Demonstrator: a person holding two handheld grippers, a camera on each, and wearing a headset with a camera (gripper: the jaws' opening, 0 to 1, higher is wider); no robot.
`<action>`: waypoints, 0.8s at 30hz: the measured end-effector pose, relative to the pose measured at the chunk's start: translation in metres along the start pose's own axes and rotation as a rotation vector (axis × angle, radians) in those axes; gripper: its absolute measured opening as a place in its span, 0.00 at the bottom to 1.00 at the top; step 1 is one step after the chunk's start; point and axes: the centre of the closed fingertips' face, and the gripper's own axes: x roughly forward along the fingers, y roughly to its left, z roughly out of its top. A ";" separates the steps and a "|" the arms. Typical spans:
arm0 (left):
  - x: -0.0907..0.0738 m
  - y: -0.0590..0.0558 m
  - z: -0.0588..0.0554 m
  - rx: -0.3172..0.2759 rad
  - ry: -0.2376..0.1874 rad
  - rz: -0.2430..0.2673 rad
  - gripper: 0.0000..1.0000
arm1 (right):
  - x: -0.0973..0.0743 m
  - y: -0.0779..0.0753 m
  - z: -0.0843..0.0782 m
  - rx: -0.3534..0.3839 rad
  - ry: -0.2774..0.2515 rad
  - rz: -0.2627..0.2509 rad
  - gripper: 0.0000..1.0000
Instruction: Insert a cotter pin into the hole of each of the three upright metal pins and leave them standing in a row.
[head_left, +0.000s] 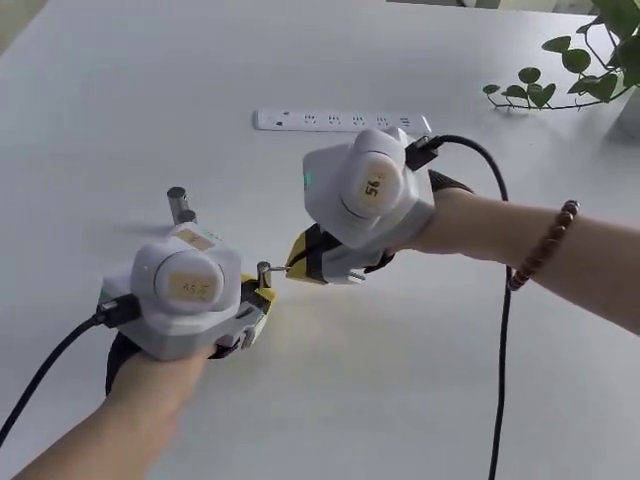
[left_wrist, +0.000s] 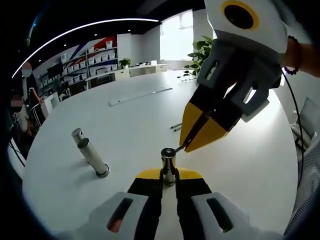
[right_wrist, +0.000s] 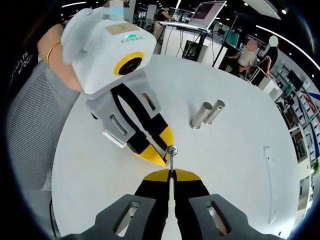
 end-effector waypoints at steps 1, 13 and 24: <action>0.000 0.000 0.000 0.000 0.001 0.000 0.07 | 0.001 0.000 0.000 0.001 -0.001 0.001 0.00; 0.001 0.000 -0.001 0.017 0.002 0.003 0.07 | 0.004 -0.001 0.001 0.007 -0.004 0.002 0.00; 0.001 -0.001 -0.001 0.011 0.000 0.009 0.07 | 0.009 -0.001 0.006 0.024 -0.024 0.002 0.00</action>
